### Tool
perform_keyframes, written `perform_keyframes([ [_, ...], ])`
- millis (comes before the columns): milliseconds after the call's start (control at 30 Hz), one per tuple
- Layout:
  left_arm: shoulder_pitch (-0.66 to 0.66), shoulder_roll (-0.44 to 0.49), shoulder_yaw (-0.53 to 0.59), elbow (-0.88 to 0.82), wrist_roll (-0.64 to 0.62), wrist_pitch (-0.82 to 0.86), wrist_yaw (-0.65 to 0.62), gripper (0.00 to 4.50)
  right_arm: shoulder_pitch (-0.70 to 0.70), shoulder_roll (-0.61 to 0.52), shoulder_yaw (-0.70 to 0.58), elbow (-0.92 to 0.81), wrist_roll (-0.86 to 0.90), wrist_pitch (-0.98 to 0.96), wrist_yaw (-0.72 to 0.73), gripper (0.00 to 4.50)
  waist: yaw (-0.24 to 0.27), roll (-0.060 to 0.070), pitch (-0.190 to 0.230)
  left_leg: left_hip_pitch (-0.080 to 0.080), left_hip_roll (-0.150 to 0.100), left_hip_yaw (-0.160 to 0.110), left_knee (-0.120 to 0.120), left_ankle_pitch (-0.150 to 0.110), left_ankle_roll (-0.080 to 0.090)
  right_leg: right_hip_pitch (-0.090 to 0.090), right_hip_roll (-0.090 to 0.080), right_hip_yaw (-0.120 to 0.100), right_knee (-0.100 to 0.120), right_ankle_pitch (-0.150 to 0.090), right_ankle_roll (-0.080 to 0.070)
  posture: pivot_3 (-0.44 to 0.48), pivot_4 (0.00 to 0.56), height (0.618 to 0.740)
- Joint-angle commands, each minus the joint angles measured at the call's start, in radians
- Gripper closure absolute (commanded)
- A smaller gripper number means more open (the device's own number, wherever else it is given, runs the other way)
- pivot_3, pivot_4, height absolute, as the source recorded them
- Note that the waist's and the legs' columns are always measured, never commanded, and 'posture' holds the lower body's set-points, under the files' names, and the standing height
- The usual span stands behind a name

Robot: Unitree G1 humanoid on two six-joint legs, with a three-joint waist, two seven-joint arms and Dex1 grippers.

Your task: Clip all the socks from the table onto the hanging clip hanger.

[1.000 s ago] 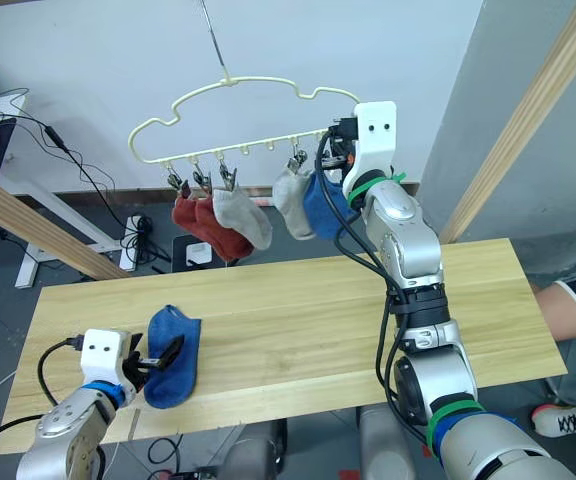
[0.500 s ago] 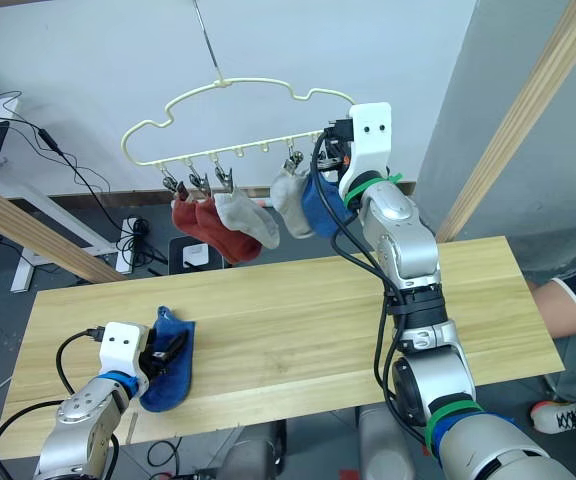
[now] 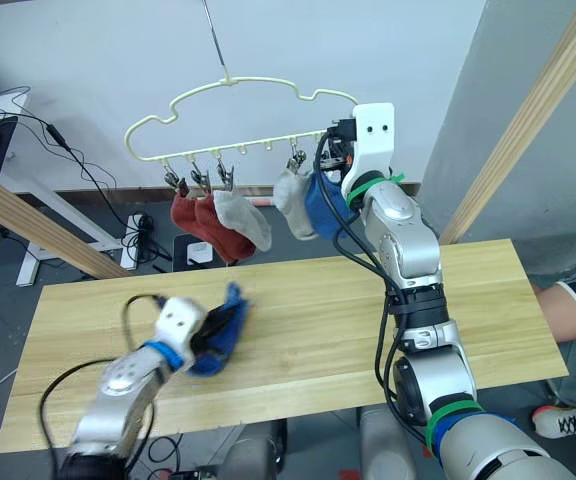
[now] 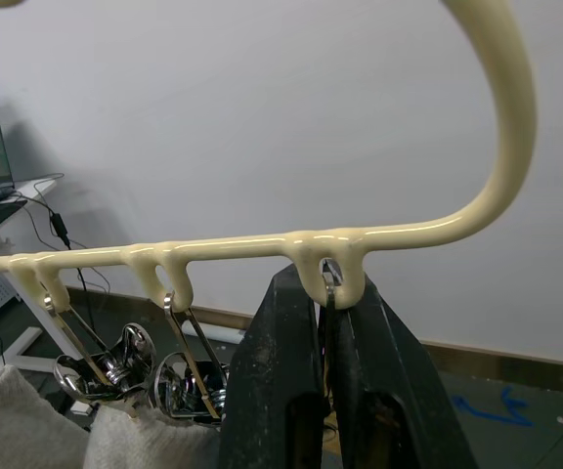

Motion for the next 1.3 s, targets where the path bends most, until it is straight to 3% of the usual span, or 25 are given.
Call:
perform_keyframes([
  [33, -0.093, -0.066, -0.101, -0.066, -0.001, -0.009, -0.029, 4.47, -0.02, -0.001, 0.0, -0.049, 0.01, -0.007, 0.0, 4.5, -0.003, 0.0, 0.0, 0.0, 0.0, 0.0, 0.0, 0.0, 0.0, 0.0, 0.0, 0.0, 0.0, 0.0, 0.0, -0.208, 0.305, 0.74],
  [233, -0.336, -0.251, -0.159, 0.162, 0.147, -0.164, 0.162, 4.47, -0.019, -0.006, 0.001, -0.058, 0.011, 0.0, 0.0, 4.5, -0.014, 0.0, 0.0, 0.0, 0.0, 0.0, 0.001, 0.0, 0.0, 0.0, 0.0, 0.0, 0.0, 0.0, 0.0, -0.216, 0.302, 0.74],
  [400, -0.483, -0.339, -0.162, 0.376, 0.251, -0.294, 0.322, 4.47, -0.019, -0.008, 0.006, -0.065, 0.007, 0.002, 0.001, 4.5, -0.018, 0.0, 0.0, 0.0, 0.0, 0.0, 0.001, 0.0, 0.001, 0.001, 0.0, 0.0, 0.0, 0.0, 0.0, -0.228, 0.301, 0.74],
  [733, -0.619, -0.362, -0.126, 0.581, 0.292, -0.369, 0.443, 4.47, -0.015, -0.013, 0.016, -0.075, 0.002, 0.001, 0.002, 4.5, -0.025, 0.0, 0.0, 0.0, -0.001, 0.0, 0.001, 0.0, 0.001, 0.0, 0.0, 0.0, -0.001, 0.0, 0.0, -0.23, 0.304, 0.74],
  [1300, -0.679, -0.386, -0.095, 0.585, 0.267, -0.351, 0.462, 4.47, -0.011, -0.017, 0.024, -0.075, 0.003, 0.003, 0.003, 4.5, -0.026, 0.0, 0.0, 0.0, -0.001, 0.0, 0.0, 0.0, 0.001, 0.0, 0.0, 0.0, -0.002, 0.0, 0.001, -0.231, 0.305, 0.74],
])
